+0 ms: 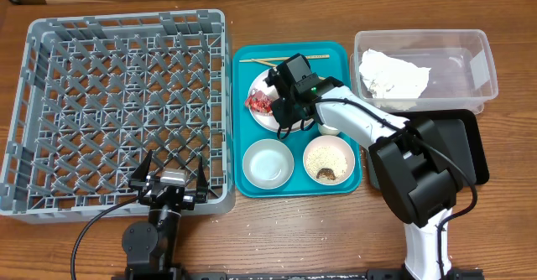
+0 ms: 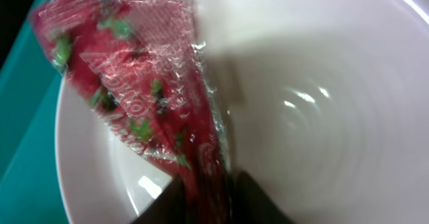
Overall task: Sort waste into correct bins and load items into the dishwasher
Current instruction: 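Move right gripper to the plate and grasp the red wrapper, then carry the red wrapper into the clear bin and release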
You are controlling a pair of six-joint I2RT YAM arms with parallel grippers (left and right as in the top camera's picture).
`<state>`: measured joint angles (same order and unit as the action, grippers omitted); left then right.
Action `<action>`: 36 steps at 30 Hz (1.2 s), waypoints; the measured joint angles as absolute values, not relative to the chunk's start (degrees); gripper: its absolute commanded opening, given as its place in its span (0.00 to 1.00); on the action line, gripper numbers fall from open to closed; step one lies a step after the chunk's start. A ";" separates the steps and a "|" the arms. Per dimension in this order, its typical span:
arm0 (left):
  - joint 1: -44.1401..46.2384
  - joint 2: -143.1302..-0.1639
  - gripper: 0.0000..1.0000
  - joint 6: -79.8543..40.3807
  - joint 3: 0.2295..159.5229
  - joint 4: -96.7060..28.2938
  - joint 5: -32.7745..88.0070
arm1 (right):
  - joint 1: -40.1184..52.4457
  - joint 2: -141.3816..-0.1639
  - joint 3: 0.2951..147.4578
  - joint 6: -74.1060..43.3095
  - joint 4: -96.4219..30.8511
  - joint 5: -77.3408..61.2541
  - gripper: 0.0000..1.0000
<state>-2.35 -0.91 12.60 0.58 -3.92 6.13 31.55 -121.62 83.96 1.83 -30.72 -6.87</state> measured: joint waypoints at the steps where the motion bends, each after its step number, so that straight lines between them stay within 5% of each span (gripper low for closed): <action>1: -2.35 -0.91 1.00 12.60 0.58 -3.92 6.13 | 31.55 -121.69 83.96 1.52 -30.79 -6.98 0.04; 16: -2.35 -0.91 1.00 12.62 0.58 -3.90 6.13 | 25.93 -116.97 102.19 -13.02 -52.75 1.54 0.04; 23: -2.35 -0.91 1.00 12.60 0.58 -3.90 6.13 | 15.33 -106.83 108.07 -31.81 -60.58 14.92 0.04; 32: -2.35 -0.91 1.00 12.60 0.58 -3.90 6.15 | 2.52 -112.92 102.59 -60.01 -62.74 20.56 0.05; 34: -2.35 -0.91 1.00 12.60 0.58 -3.90 6.13 | 1.43 -114.69 101.82 -62.85 -62.19 20.62 0.20; 36: -2.35 -0.91 1.00 12.60 0.58 -3.90 6.13 | 1.04 -115.85 101.65 -64.51 -62.15 20.56 0.55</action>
